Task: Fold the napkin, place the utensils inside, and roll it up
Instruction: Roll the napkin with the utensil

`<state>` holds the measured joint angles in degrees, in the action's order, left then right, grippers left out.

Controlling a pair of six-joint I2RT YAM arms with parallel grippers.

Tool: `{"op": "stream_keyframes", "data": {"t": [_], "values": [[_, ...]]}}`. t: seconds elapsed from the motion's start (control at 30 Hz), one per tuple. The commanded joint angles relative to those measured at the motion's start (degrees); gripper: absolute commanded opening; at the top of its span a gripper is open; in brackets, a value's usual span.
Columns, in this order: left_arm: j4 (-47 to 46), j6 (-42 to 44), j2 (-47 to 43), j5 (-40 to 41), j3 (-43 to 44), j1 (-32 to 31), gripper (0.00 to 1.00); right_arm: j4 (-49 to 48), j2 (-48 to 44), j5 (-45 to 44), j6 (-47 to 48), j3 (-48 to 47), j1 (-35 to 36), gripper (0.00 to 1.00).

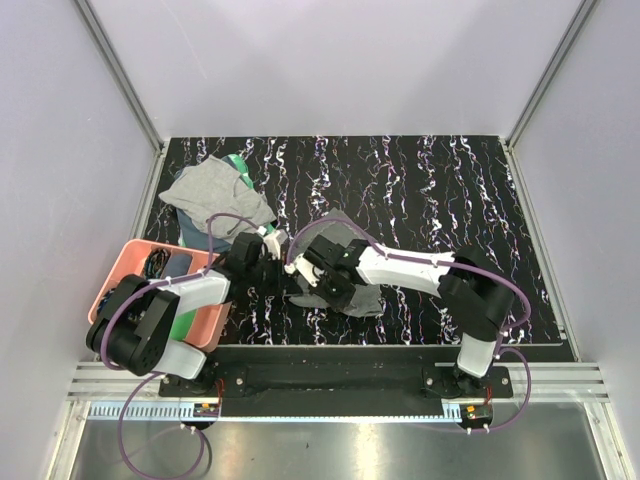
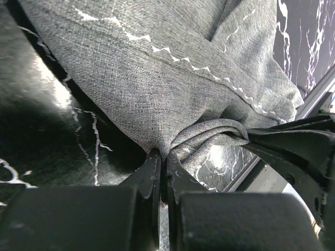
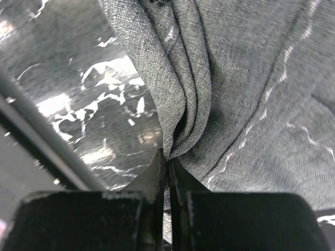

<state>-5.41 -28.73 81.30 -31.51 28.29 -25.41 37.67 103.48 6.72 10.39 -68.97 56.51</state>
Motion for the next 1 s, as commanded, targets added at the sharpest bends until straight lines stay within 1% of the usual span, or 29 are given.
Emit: {"op": "stream_keyframes", "data": {"t": [0.0, 0.17, 0.27, 0.3, 0.43, 0.6, 0.8, 0.9, 0.97], "values": [[2.33, 1.75, 1.23, -2.68, 2.12, -2.71, 0.0, 2.67, 1.02, 9.7, -1.16, -2.92, -1.84, 0.0], [5.23, 2.28, 1.15, -2.15, 2.82, -3.68, 0.0, 3.11, 1.55, 14.19, -0.9, -2.84, -4.91, 0.0], [7.25, 2.36, 0.97, -2.59, 3.35, -3.95, 0.0, 3.2, 1.98, 18.4, -0.46, -3.1, -7.9, 0.0], [7.6, 2.36, 0.97, -2.68, 3.61, -4.03, 0.0, 3.29, 2.51, 20.85, -0.2, -3.1, -8.69, 0.0], [8.92, 2.98, 1.41, -2.77, 3.96, -4.82, 0.0, 3.64, 4.36, 25.7, 0.85, -3.19, -13.34, 0.0], [9.54, 3.42, 2.46, -2.6, 4.31, -5.62, 0.0, 3.73, 8.13, 32.81, 0.77, -4.59, -16.87, 0.0], [10.15, 3.68, 2.99, -2.6, 4.84, -5.79, 0.0, 3.73, 10.95, 33.88, 0.68, -6.18, -18.45, 0.0], [11.21, 3.68, 2.99, -1.98, 5.37, -5.88, 0.0, 3.73, 9.03, 32.92, 0.42, -6.44, -18.45, 0.0], [12.35, 3.6, 3.08, -1.37, 5.98, -5.71, 0.0, 3.81, 6.84, 32.04, -0.11, -6.7, -18.45, 0.04]]}}
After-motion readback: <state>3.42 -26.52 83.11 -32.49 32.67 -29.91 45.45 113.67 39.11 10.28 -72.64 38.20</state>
